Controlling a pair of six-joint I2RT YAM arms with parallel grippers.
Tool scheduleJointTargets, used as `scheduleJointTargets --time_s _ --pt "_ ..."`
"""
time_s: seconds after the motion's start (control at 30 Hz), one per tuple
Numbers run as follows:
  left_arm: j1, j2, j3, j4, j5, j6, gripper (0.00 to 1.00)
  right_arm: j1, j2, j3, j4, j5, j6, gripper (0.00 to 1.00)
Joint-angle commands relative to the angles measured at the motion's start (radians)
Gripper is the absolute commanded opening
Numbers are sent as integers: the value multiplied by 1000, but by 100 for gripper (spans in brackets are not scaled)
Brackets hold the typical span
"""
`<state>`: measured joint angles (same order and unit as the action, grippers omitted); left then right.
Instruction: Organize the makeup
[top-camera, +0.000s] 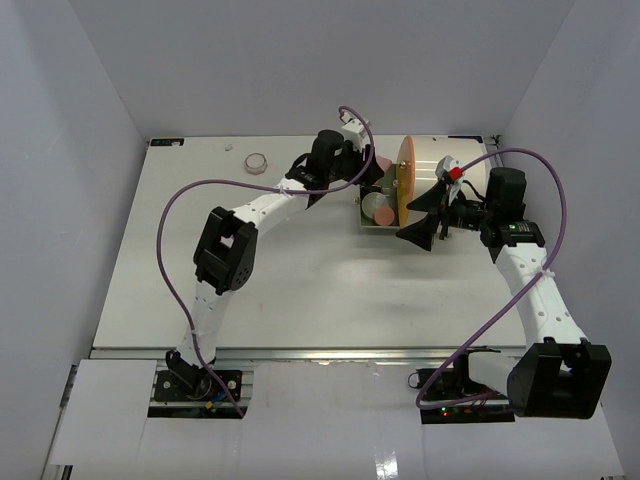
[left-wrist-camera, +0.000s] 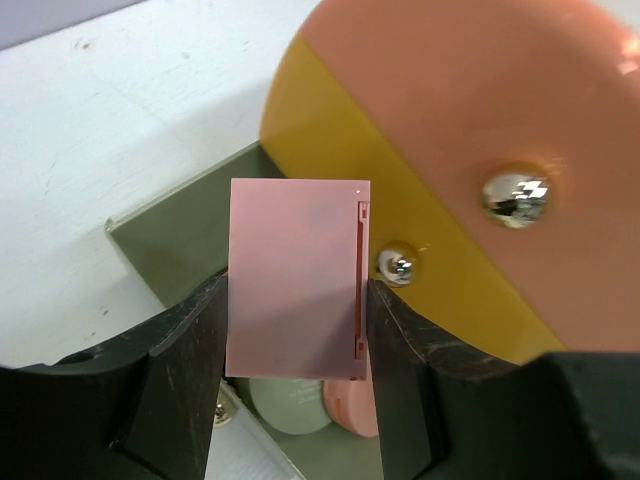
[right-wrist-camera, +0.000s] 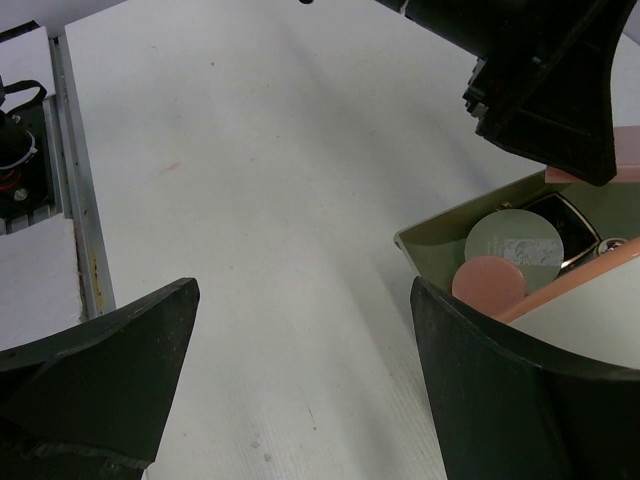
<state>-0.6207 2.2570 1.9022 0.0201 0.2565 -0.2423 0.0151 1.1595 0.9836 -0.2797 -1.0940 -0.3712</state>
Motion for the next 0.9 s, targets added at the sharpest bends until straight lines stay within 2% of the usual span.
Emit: scheduleJointTargets --time_s 0.0,0.17,0.33,0.5,0.67,0.87 --pt "-7 7 80 -53 -117 15 30 -3 -17 -3 37 -36 9 92" --pt "-11 49 134 -83 -129 15 40 -3 -15 -5 37 -37 9 92" --pt "-26 62 146 -97 -135 29 63 -3 -14 -5 37 -38 9 92" --pt "-35 62 157 -101 -134 35 78 -3 -14 -6 37 -39 9 92" --pt "-42 58 171 -111 -132 43 84 -3 -14 -6 37 -40 9 92" --pt "-39 -10 118 -97 -172 65 83 -3 -14 -9 37 -43 9 92"
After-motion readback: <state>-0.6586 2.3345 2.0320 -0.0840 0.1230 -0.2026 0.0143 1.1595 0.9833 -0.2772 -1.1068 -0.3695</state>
